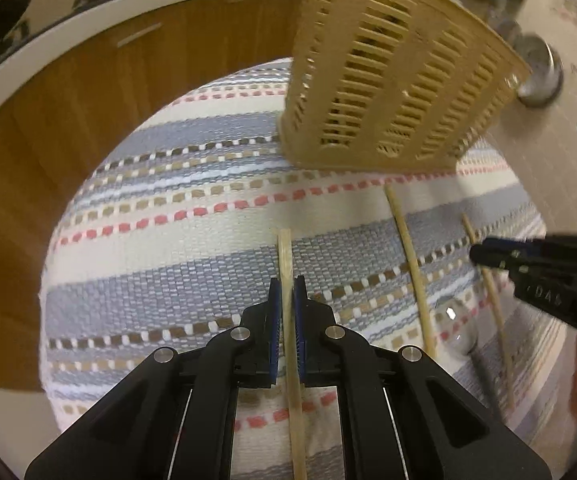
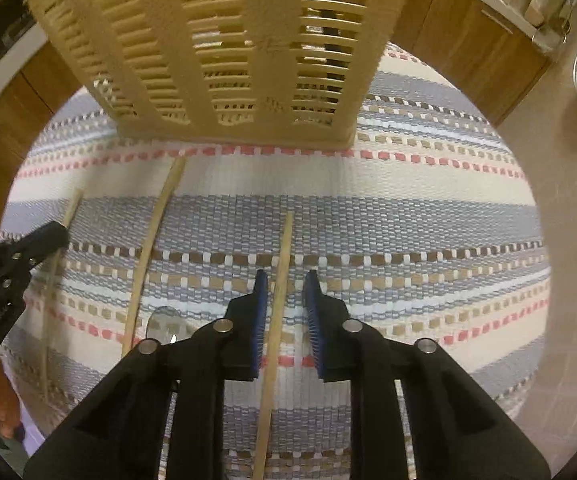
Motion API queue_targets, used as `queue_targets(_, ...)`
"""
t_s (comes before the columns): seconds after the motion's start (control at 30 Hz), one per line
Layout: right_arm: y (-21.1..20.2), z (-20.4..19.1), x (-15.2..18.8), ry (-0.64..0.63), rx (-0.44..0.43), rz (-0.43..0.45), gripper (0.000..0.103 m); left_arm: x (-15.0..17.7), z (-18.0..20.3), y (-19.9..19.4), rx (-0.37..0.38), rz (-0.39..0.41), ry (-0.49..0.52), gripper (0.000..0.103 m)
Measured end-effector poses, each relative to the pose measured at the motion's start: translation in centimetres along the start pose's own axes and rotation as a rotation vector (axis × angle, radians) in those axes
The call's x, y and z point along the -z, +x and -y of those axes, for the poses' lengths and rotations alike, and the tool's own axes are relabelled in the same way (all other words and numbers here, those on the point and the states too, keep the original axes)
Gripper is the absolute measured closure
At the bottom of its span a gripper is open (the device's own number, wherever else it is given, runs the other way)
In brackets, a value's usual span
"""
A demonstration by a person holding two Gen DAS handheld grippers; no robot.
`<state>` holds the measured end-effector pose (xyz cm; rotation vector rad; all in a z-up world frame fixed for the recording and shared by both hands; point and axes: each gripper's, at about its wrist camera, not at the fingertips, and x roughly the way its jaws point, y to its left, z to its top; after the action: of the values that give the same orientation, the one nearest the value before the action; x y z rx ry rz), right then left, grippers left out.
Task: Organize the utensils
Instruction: 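Carry both chopsticks over the basket and open both tools to drop them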
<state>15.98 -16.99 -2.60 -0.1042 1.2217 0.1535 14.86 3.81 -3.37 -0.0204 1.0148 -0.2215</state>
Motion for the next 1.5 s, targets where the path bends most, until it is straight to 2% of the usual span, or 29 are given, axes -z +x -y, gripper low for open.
queue_targets(0.07,0.0,-0.2,-0.1,-0.008,-0.005,-0.017,0.098,-0.4,0.0,0.1,0.015,-0.029,0.014,0.094)
queue_targets(0.13,0.0,0.0,-0.2,-0.008,-0.015,-0.024,0.098,-1.3,0.7,0.6,0.06,-0.068,0.014,0.08)
queue_targets(0.23,-0.1,0.0,-0.5,-0.018,-0.023,-0.036,0.098,-2.4,1.5,1.3,0.046,-0.127,0.073,0.078)
queue_targets(0.27,-0.1,0.0,-0.5,-0.026,-0.018,-0.037,0.098,-2.9,1.8,1.5,0.029,-0.151,0.098,0.08)
queue_targets(0.3,-0.1,0.1,-0.6,-0.035,-0.013,-0.037,0.098,-3.6,2.2,1.6,0.004,-0.169,0.112,0.092)
queue_targets(0.33,-0.1,0.0,-0.6,-0.044,-0.01,-0.037,0.098,-4.0,2.5,1.9,-0.044,-0.178,0.134,0.099)
queue_targets(0.47,-0.6,-0.3,-0.3,-0.051,-0.046,-0.022,0.098,-4.1,2.9,1.7,-0.062,-0.178,0.152,0.099)
queue_targets(0.53,-1.4,-0.3,0.6,-0.059,-0.044,0.015,0.099,-4.0,2.9,0.7,-0.025,-0.122,0.122,0.1)
queue_targets(0.6,-3.2,-0.5,1.6,-0.089,-0.038,0.1,0.099,-3.9,2.8,-0.4,0.0,-0.062,0.08,0.1)
queue_targets(0.7,-5.4,-0.5,2.8,-0.09,-0.065,0.183,0.099,-4.0,3.5,-3.1,0.052,0.073,0.048,0.1)
queue_targets(0.8,-8.3,-0.3,4.2,-0.087,-0.069,0.305,0.099,-4.2,4.5,-6.4,0.065,0.211,0.065,0.099)
queue_targets(0.97,-12.5,1.1,7.0,-0.02,-0.131,0.5,0.099,-4.0,5.8,-10.4,0.073,0.367,0.064,0.099)
queue_targets(1.1,-16.0,2.7,7.3,0.034,-0.144,0.62,0.098,-3.7,6.0,-13.1,0.126,0.518,0.04,0.099)
queue_targets(1.17,-17.6,3.6,7.3,0.062,-0.166,0.679,0.098,-4.0,6.4,-14.4,0.128,0.584,0.036,0.099)
queue_targets(1.3,-21.1,5.7,6.4,0.116,-0.177,0.837,0.098,-5.6,7.8,-18.0,0.09,0.768,0.026,0.099)
queue_targets(1.5,-24.2,6.3,2.9,0.129,-0.021,1.041,0.098,-9.0,9.6,-20.3,0.02,0.97,0.005,0.099)
